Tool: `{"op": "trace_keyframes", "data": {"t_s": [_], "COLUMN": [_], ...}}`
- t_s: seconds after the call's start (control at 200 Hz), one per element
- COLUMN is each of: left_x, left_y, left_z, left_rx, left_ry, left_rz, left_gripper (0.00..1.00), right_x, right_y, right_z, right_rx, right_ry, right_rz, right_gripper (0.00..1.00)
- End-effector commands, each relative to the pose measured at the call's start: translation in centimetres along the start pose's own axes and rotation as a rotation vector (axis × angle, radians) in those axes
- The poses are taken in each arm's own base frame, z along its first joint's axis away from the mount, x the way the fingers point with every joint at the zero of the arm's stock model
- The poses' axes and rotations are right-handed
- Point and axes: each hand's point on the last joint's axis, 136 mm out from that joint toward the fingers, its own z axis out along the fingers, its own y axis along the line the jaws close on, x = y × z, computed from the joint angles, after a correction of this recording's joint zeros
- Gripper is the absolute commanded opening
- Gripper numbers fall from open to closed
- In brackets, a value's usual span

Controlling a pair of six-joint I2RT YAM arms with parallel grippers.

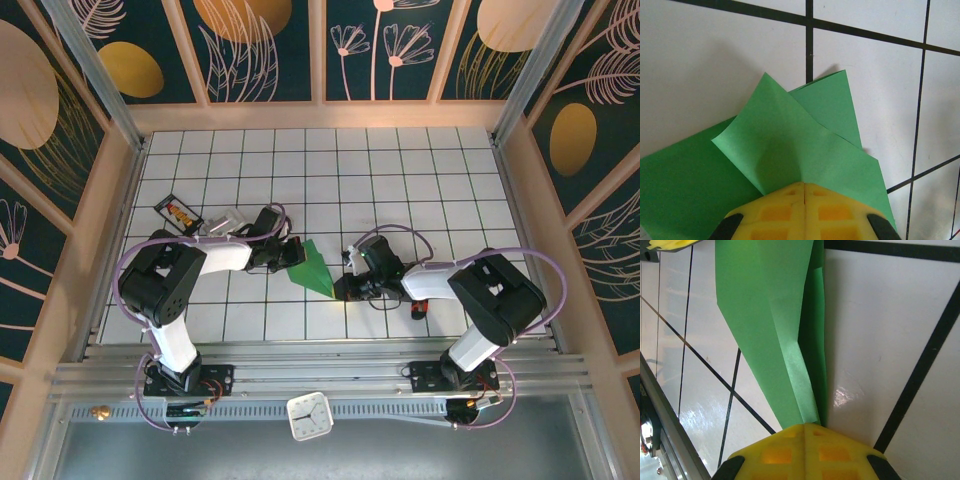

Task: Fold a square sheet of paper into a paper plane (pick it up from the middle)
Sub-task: Fourth fold the wing at the center of the table.

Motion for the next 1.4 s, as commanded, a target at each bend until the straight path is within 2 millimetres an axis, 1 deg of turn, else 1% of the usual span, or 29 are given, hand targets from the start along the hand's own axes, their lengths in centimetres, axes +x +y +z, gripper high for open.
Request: {"op": "trace_keyframes", "data": {"t_s": [0.0,0.045,0.135,0.265,0.33,0.36,0.375,0.505,0.555,0.595,0.636,0.686,0.771,0.876,1.021,1.151,1.341,1.396], "left_x": [-0.3,-0.6,-1.3,-2.6,-2.9,-2.7,-3.0,-2.4,-2.0,-1.5,-0.8,0.3,2.3,3.7,4.9,6.0,6.9,7.1], "left_y": [1.6,1.2,-0.1,-2.5,-3.5,-3.5,-4.2,-5.4,-5.8,-6.0,-6.3,-6.8,-7.8,-8.4,-8.9,-8.5,-8.0,-8.1], "left_z": [0.3,0.1,-0.4,-1.9,-2.7,-2.6,-3.4,-5.4,-6.3,-6.9,-7.2,-7.3,-6.3,-4.8,-3.7,-2.4,-1.3,-1.2], "left_rx": [-0.072,-0.063,-0.03,0.041,0.075,0.078,0.097,0.178,0.21,0.231,0.251,0.274,0.302,0.329,0.364,0.363,0.349,0.354], "left_ry": [-0.002,-0.009,-0.025,-0.061,-0.073,-0.069,-0.085,-0.104,-0.116,-0.123,-0.125,-0.107,-0.032,0.023,0.056,0.094,0.124,0.133], "left_rz": [-0.011,-0.01,-0.007,-0.001,0.002,-0.002,0.003,-0.023,-0.038,-0.043,-0.047,-0.046,-0.032,-0.046,-0.073,-0.102,-0.118,-0.122], "left_gripper": [0.0,0.01,0.14,0.27,0.32,0.34,0.34,0.37,0.36,0.32,0.24,0.14,0.0,0.0,0.0,0.0,0.0,0.0], "right_x": [3.3,3.5,3.8,4.0,4.1,4.1,4.1,4.1,4.1,4.1,4.2,4.3,4.3,4.1,4.3,4.1,4.1,4.1], "right_y": [-3.0,-3.2,-3.6,-3.9,-4.1,-4.1,-4.1,-4.3,-4.3,-4.3,-4.4,-4.5,-4.5,-4.6,-4.6,-4.6,-4.5,-4.6], "right_z": [-0.2,0.0,0.2,0.3,0.3,0.3,0.3,0.3,0.3,0.3,0.3,0.2,0.2,0.2,0.2,0.2,0.2,0.2], "right_rx": [0.109,0.121,0.141,0.164,0.173,0.176,0.176,0.183,0.184,0.185,0.189,0.192,0.196,0.199,0.201,0.202,0.201,0.203], "right_ry": [0.084,0.09,0.094,0.091,0.089,0.087,0.087,0.08,0.079,0.078,0.08,0.08,0.079,0.072,0.073,0.071,0.071,0.071], "right_rz": [0.047,0.053,0.071,0.094,0.107,0.113,0.113,0.131,0.133,0.135,0.138,0.14,0.14,0.14,0.145,0.14,0.136,0.135], "right_gripper": [0.0,0.0,0.0,0.0,0.0,0.0,0.0,0.0,0.0,0.0,0.0,0.0,0.0,0.0,0.0,0.0,0.0,0.0]}}
